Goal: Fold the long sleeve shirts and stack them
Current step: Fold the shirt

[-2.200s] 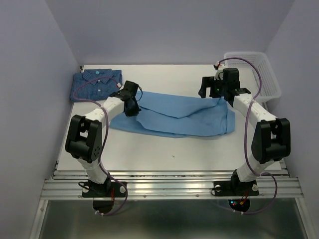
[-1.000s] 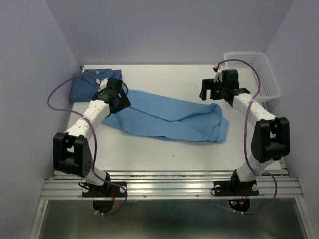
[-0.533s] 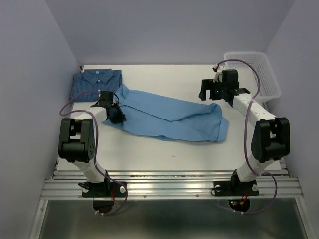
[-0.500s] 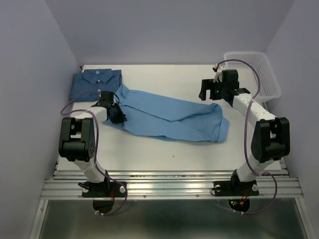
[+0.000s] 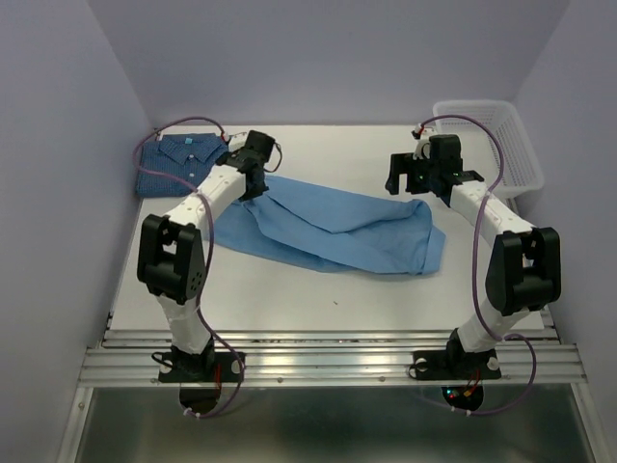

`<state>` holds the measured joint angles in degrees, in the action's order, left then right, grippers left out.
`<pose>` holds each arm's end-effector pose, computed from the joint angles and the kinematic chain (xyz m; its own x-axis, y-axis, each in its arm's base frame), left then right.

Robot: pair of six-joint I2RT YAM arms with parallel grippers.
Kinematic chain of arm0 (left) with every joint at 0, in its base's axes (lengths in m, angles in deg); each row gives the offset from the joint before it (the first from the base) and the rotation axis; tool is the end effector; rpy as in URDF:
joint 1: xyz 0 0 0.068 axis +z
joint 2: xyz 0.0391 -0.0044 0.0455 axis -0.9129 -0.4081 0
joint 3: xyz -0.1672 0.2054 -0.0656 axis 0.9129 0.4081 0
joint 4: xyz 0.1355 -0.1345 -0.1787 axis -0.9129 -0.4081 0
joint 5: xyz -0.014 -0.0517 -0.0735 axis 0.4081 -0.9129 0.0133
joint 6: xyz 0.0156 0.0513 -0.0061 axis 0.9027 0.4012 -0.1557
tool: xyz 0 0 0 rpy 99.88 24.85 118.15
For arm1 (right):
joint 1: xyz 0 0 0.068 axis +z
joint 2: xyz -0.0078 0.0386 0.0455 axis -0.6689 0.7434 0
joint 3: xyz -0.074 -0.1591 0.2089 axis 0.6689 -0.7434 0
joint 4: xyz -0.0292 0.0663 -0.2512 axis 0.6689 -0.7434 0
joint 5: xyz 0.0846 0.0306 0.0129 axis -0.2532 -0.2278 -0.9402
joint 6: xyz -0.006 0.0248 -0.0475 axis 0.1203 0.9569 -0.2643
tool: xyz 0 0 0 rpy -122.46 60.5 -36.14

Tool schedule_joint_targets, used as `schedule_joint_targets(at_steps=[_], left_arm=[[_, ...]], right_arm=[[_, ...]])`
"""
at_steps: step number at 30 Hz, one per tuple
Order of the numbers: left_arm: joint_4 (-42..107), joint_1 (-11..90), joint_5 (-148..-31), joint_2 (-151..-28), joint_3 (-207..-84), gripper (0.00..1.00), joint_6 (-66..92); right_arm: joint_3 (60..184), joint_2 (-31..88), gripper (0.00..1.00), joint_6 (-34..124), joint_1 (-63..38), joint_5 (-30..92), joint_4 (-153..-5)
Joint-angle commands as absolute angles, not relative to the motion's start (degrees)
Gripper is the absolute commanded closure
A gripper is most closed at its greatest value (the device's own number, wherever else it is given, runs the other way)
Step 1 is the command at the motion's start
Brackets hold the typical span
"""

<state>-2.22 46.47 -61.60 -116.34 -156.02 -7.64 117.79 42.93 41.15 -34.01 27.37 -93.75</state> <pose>0.3740 -0.1194 0.2634 -0.6914 -0.2865 -0.6632 -0.2916 0.9506 -0.1067 0.3726 0.0596 0.2645 -0.6340 -0.0412 -0.7722 -0.2626 0.9507 0.1649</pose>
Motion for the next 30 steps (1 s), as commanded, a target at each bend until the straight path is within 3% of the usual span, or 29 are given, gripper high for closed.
schedule_joint_targets(at_steps=[1, 3, 6, 12, 16, 18, 20, 22, 23, 30], left_arm=[[-25.8, 39.3, -41.1, -123.4, -167.0, 1.0, -14.1], [-33.9, 37.0, -36.8, -130.3, -174.6, 1.0, -16.9], [-34.1, 32.9, -35.3, -136.5, -180.4, 1.0, -14.0], [-33.1, 27.3, -38.6, -144.2, -194.9, 1.0, -10.7], [-24.3, 25.2, -45.0, -148.0, -200.0, 0.98, -3.1], [-22.2, 25.0, -47.8, -150.3, -201.7, 0.86, -0.7], [-21.5, 25.0, -52.1, -151.8, -202.5, 0.47, 0.0], [-18.9, 25.0, -55.4, -151.5, -202.2, 0.26, 0.9], [-17.7, 25.0, -57.1, -150.3, -201.0, 0.02, 0.9], [-6.9, 25.9, -57.8, -132.5, -182.4, 0.01, -0.3]], right_arm=[[118.6, 43.0, 0.0, 40.3, -33.6, 29.8, -93.9], [118.6, 43.0, 0.0, 40.4, -33.6, 30.3, -94.2], [118.7, 43.0, 0.0, 40.2, -33.6, 30.5, -94.4], [118.9, 43.2, 0.0, 40.4, -33.6, 30.1, -94.5], [119.1, 43.5, 0.0, 40.5, -33.6, 29.8, -94.5], [118.9, 43.5, 0.0, 40.4, -33.6, 30.2, -94.4], [118.9, 43.3, 0.0, 40.4, -33.6, 30.5, -94.5], [118.9, 43.4, 0.0, 40.4, -33.6, 30.3, -94.4], [119.0, 43.6, 0.0, 40.4, -33.6, 30.2, -94.4], [119.0, 43.1, 0.0, 40.1, -33.6, 30.1, -94.6]])
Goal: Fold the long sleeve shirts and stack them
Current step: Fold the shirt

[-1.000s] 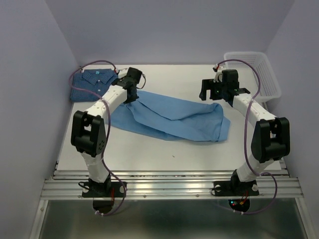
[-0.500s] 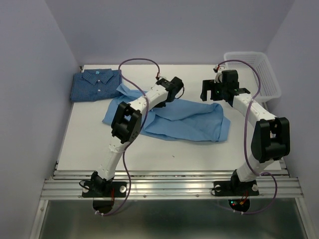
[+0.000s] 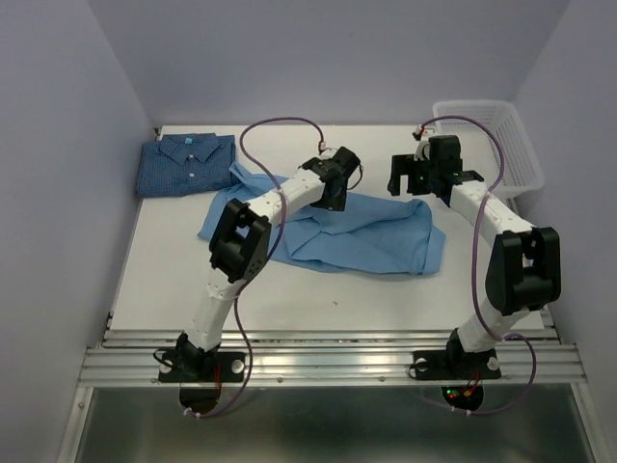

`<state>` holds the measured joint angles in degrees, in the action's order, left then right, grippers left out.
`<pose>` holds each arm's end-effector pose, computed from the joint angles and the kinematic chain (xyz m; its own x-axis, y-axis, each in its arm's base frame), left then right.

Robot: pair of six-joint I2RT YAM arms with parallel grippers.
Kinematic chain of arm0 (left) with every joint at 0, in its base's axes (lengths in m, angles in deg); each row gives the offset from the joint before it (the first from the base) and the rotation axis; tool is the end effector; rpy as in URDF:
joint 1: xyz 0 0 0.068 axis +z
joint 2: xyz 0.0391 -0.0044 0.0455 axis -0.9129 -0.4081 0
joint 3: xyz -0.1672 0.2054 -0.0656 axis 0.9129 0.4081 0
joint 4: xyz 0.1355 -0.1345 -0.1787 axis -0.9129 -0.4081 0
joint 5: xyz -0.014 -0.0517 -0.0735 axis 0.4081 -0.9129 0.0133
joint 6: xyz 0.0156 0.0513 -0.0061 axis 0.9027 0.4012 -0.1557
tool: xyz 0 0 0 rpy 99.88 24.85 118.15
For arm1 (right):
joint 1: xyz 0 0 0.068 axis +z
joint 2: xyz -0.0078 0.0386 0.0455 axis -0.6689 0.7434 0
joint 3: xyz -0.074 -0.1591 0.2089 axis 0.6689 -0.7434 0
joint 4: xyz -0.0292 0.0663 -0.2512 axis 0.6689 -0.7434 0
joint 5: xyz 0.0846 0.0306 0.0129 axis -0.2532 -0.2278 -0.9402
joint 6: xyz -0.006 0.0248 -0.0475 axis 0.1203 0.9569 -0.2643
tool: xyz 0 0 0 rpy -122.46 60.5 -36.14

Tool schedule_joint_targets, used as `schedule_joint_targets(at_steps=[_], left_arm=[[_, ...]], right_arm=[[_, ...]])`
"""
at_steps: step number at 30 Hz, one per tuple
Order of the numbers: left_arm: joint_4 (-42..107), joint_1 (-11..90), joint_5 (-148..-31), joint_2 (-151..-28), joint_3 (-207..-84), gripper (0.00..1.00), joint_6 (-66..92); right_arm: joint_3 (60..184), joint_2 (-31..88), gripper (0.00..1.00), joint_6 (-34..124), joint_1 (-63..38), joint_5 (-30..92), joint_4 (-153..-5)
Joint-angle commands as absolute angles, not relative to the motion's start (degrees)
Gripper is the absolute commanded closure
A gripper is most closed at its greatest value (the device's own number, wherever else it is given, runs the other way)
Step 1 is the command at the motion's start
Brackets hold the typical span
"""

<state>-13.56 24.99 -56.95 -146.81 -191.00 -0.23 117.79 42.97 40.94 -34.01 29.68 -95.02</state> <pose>0.3917 -0.3204 0.2134 -0.7686 0.1627 -0.6188 0.1287 0.9867 0.0996 0.3716 0.0580 0.2622 -0.6491 -0.0466 -0.7593 -0.2322 0.9626 0.1395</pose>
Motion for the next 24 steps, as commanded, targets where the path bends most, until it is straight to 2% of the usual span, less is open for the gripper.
schedule_joint_targets(at_steps=[1, 7, 12, 17, 21, 24], left_arm=[[-5.2, 26.4, -58.5, -129.9, -179.4, 0.01, -0.4], [9.0, 36.1, -70.5, -110.4, -154.0, 0.01, -3.9], [20.1, 44.0, -84.5, -107.2, -140.3, 0.01, -3.5], [23.9, 46.7, -92.8, -113.0, -142.0, 0.01, -2.1], [24.1, 47.4, -93.8, -118.4, -144.8, 0.03, -2.2], [24.3, 47.6, -96.1, -121.2, -145.7, 0.09, -2.2]], right_arm=[[119.0, 43.2, 0.0, 40.1, -33.6, 30.1, -94.6], [119.1, 44.3, 0.0, 40.1, -33.6, 29.7, -94.5], [119.4, 44.9, 0.0, 40.2, -33.6, 29.6, -94.4], [119.7, 45.5, 0.0, 40.3, -33.6, 29.7, -94.8], [119.6, 45.3, 0.0, 40.3, -33.6, 29.8, -95.1], [119.4, 45.0, 0.0, 40.1, -33.6, 30.1, -95.1]])
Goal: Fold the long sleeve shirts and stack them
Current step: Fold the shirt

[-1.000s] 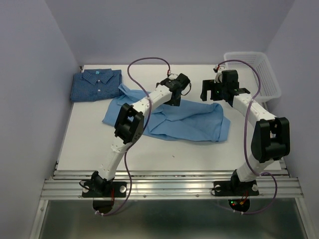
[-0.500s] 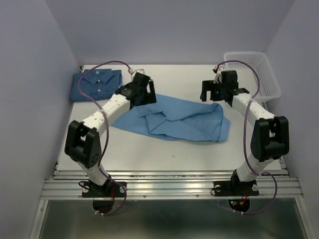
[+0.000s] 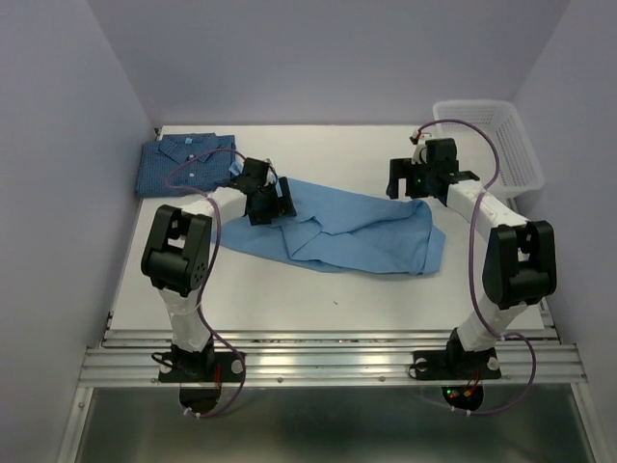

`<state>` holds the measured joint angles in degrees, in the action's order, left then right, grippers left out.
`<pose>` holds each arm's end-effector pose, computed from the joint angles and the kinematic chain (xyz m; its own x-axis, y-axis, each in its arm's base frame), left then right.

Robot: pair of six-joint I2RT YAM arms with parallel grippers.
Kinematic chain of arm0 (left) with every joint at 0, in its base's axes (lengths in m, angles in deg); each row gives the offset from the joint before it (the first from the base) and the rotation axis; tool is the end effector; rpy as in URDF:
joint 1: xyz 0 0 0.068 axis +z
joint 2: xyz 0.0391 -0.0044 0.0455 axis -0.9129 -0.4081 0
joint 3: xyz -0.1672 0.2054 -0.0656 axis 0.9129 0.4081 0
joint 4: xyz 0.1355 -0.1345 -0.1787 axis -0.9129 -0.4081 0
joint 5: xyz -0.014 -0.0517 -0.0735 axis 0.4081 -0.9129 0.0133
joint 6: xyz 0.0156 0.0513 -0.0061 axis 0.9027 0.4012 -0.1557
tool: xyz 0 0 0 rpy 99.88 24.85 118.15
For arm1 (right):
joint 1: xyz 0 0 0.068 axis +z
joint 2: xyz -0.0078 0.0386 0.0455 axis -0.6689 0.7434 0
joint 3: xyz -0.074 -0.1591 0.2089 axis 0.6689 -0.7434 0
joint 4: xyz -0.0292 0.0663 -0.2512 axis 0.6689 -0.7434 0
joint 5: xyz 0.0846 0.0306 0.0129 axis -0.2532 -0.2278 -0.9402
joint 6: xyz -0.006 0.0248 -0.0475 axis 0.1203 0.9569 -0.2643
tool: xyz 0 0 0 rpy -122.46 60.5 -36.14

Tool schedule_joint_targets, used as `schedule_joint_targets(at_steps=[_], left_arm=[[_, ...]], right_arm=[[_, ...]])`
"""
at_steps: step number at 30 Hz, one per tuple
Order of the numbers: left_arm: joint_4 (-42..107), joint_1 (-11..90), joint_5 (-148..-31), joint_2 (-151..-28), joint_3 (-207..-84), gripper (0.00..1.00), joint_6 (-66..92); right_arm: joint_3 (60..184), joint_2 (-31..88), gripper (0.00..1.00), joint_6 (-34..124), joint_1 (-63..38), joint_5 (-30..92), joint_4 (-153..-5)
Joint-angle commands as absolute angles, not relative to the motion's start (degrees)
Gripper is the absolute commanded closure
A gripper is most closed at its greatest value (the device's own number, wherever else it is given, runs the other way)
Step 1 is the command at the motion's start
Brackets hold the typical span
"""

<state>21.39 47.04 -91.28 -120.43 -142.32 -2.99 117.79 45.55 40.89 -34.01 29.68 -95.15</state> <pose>0.3770 -0.1356 0.1894 -0.8042 -0.2036 -0.5585 0.0735 0.8982 -0.4333 0.3777 0.0589 0.2458 -0.6837 -0.0523 -0.7279 -0.2262 0.9635 0.1433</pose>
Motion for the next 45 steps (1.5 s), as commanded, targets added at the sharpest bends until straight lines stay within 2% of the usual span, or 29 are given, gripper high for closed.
schedule_joint_targets(at_steps=[1, 3, 7, 8, 11, 13, 15, 22, 28, 35, 37, 39, 41, 45], left_arm=[[24.3, 47.6, -96.1, -121.8, -145.9, 0.1, -2.2], [24.1, 47.7, -95.6, -122.8, -146.1, 0.14, -2.2], [23.0, 47.7, -94.6, -122.7, -146.4, 0.52, -2.1], [22.9, 47.7, -93.9, -121.7, -146.4, 0.65, -2.0], [21.3, 47.7, -91.3, -120.0, -146.9, 0.76, -1.6], [19.1, 47.7, -89.9, -118.4, -148.0, 0.78, -1.1], [16.5, 47.8, -87.2, -116.3, -148.8, 0.88, -0.6], [6.1, 48.7, -68.7, -111.0, -151.0, 0.91, 2.7], [0.1, 50.9, -59.3, -111.7, -151.7, 0.91, 3.0], [-3.2, 51.8, -55.3, -113.1, -152.0, 0.91, 2.4], [-4.0, 52.1, -52.1, -113.2, -151.3, 0.89, 1.2], [-4.2, 53.2, -51.5, -113.5, -150.9, 0.64, 0.2], [-4.9, 53.5, -50.8, -114.5, -151.2, 0.02, -0.5], [-6.6, 53.7, -51.1, -115.3, -154.4, 0.01, -2.0]], right_arm=[[119.4, 44.9, 0.0, 40.1, -33.1, 30.4, -95.0], [119.4, 44.8, 0.0, 40.1, -33.1, 30.6, -95.1], [119.5, 45.0, 0.0, 40.1, -33.1, 30.6, -95.1], [119.6, 45.1, 0.0, 40.1, -33.1, 30.6, -95.0], [119.8, 45.4, 0.0, 40.1, -33.1, 30.6, -95.0], [119.8, 45.6, 0.0, 40.0, -33.1, 30.5, -95.1], [119.8, 45.6, 0.0, 40.0, -33.1, 30.5, -95.1], [119.7, 45.2, 0.0, 39.6, -33.1, 31.1, -95.4], [119.9, 45.3, 0.0, 39.2, -33.1, 31.9, -96.0], [120.3, 45.9, 0.0, 39.0, -33.1, 33.1, -96.9], [120.7, 46.3, 0.0, 39.1, -33.1, 33.4, -97.2], [120.7, 46.4, 0.0, 39.2, -33.1, 33.2, -97.2], [120.8, 46.3, 0.0, 39.2, -33.1, 32.6, -97.4], [120.6, 44.8, 0.0, 40.7, -33.1, 32.3, -98.7]])
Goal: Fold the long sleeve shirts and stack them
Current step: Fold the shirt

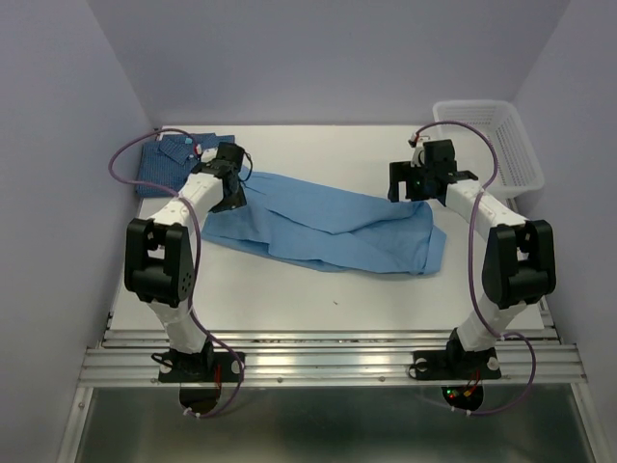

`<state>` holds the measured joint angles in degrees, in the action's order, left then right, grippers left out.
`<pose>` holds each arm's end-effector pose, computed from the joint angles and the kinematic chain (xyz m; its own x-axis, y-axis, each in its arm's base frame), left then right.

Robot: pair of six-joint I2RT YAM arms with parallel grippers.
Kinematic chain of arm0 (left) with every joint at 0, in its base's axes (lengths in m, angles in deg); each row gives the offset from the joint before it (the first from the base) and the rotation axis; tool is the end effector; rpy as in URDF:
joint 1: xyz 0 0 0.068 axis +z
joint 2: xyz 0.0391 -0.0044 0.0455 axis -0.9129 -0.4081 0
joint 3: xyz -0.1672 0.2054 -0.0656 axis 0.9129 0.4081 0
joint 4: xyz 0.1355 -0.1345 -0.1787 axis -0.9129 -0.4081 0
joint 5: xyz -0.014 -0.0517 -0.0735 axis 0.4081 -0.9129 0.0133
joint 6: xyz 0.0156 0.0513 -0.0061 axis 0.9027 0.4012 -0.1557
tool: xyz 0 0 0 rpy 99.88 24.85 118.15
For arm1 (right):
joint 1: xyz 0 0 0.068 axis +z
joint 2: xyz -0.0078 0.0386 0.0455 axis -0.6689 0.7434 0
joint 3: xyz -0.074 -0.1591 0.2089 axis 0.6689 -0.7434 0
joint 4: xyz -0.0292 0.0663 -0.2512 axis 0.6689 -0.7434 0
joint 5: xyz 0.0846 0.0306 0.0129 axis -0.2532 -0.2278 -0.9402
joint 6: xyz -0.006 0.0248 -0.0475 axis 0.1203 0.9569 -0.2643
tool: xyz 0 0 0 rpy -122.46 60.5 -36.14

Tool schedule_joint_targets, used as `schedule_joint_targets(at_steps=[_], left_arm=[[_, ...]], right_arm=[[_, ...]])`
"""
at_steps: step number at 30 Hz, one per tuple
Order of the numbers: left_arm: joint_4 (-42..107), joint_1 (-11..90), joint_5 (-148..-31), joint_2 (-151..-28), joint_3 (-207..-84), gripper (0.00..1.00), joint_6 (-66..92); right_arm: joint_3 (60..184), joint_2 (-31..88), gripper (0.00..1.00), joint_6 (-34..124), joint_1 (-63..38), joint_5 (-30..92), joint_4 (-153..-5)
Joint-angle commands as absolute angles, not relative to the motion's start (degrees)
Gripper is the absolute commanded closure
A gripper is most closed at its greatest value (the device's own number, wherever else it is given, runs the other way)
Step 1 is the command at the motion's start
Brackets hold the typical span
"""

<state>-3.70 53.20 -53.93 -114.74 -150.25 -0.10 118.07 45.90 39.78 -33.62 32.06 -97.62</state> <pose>0.3675 -0.0663 0.2421 -0.7300 -0.2138 -0.6492 -0.3805 0.9161 0.1261 0.3758 0.0598 0.2417 -0.7094 -0.0799 -0.7002 -0.2125 0.9716 0.1043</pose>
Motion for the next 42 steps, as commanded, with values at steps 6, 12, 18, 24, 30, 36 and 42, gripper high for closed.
schedule_joint_targets(at_steps=[6, 12, 18, 24, 30, 36, 42], left_arm=[[-3.4, 53.7, -58.1, -113.4, -158.9, 0.01, -1.1], [4.7, 53.6, -70.0, -113.3, -154.3, 0.01, 0.2], [9.5, 53.3, -74.4, -115.5, -147.7, 0.01, 0.1], [13.4, 53.3, -78.1, -118.3, -142.9, 0.01, -0.3], [15.6, 53.3, -78.1, -120.7, -141.1, 0.01, -0.9], [14.0, 53.3, -72.6, -120.7, -140.2, 0.01, -1.0], [8.7, 53.7, -63.4, -119.7, -140.0, 0.01, -2.0]], right_arm=[[112.2, 35.5, 0.0, 50.7, -31.3, 35.3, -98.8], [99.8, 23.9, 0.0, 67.2, -31.3, 56.0, -108.1], [90.9, 14.3, 0.0, 72.2, -40.7, 54.3, -116.0], [86.9, 12.3, 0.01, 67.7, -41.9, 42.7, -112.3], [84.6, 18.6, 0.36, 67.0, -41.9, 36.0, -105.2], [86.1, 23.4, 0.94, 67.0, -42.4, 44.0, -104.5], [89.4, 22.7, 0.99, 66.0, -46.1, 47.2, -106.9]])
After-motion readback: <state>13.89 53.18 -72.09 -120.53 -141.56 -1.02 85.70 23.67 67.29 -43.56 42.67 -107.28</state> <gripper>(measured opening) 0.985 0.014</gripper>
